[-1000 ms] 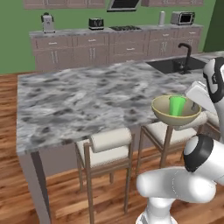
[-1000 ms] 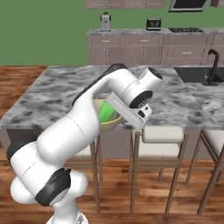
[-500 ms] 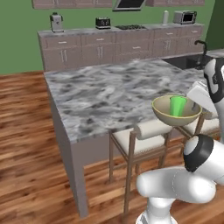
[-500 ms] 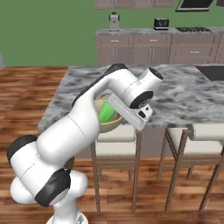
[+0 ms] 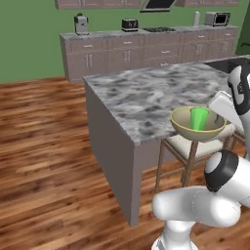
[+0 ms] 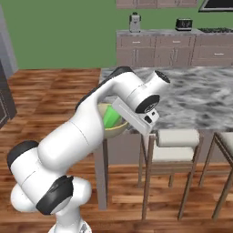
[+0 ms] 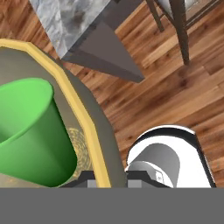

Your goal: Place the cup inside the bowl on the dining table and move the bowl to any counter.

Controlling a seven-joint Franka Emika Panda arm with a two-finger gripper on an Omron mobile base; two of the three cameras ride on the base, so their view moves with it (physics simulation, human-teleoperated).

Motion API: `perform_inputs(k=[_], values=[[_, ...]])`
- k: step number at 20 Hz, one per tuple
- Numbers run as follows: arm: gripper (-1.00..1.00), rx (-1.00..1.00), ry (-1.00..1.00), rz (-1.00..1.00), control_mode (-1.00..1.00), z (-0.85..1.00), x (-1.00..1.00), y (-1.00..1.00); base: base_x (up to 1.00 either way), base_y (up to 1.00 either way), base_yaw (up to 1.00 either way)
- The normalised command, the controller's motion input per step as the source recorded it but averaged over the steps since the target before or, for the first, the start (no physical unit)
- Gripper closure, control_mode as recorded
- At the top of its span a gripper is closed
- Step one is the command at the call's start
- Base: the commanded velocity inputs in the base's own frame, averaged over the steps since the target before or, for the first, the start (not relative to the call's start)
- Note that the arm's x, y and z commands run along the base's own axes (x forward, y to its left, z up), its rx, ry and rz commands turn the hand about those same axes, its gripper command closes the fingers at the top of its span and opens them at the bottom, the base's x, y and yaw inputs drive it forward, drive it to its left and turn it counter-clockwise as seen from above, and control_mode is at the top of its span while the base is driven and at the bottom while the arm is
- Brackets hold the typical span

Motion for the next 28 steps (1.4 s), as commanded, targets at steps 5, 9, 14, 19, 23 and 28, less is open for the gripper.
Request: perform_inputs(k=[5,9,14,19,23,28], values=[[1.00,0.00,0.00,0.00,1.00,0.00,0.00,0.00,0.04,0.99,0.00],[1.00,0.00,0.00,0.00,1.00,0.00,0.00,0.00,0.33,0.89,0.00],[1.00,0.00,0.00,0.00,1.00,0.00,0.00,0.00,0.76,0.78,0.00],[1.00,0.00,0.00,0.00,1.00,0.00,0.00,0.00,1.00,0.72,0.00],[1.00,0.00,0.00,0.00,1.00,0.00,0.00,0.00,1.00,0.64,0.00],[1.00,0.00,0.00,0.00,1.00,0.00,0.00,0.00,1.00,0.73,0.00]])
